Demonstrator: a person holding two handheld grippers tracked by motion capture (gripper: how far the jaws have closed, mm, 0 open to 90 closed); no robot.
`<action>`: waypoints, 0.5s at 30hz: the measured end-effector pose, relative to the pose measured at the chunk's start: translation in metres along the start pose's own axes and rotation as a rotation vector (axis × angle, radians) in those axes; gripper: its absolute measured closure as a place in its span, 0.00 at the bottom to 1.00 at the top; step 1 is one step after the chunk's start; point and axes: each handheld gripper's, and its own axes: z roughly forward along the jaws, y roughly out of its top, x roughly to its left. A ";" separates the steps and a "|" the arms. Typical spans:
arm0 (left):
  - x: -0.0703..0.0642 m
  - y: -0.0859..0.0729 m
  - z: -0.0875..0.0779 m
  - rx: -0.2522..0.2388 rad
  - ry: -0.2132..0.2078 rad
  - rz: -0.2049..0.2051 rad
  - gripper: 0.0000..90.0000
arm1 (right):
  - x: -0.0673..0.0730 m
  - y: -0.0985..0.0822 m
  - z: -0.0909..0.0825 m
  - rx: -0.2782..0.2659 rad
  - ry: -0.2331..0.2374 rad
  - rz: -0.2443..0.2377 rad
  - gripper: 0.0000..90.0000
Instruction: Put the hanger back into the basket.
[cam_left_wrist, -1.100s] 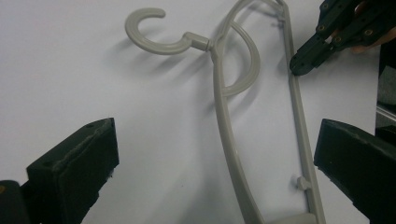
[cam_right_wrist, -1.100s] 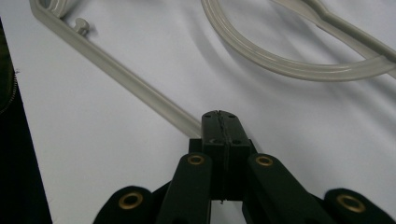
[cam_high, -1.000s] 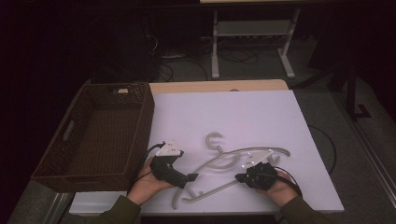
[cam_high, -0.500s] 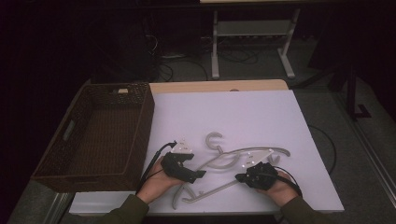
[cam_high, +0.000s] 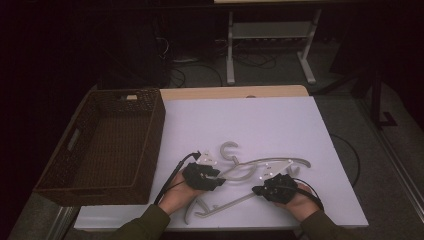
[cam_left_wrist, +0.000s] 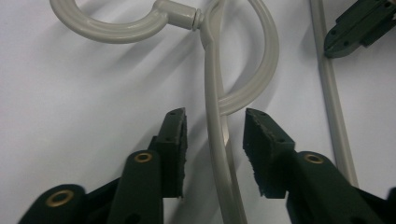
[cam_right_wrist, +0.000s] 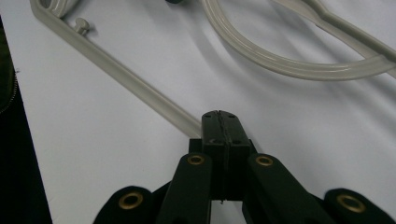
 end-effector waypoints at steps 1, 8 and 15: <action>0.000 0.000 0.001 0.004 0.000 0.002 0.68 | 0.000 0.000 0.000 0.000 0.000 0.000 1.00; -0.001 0.001 0.003 0.020 -0.005 0.014 0.78 | 0.000 0.000 0.000 0.000 0.000 -0.001 1.00; 0.000 0.000 0.003 0.018 -0.014 0.009 0.86 | 0.000 0.000 0.000 0.001 0.000 -0.001 1.00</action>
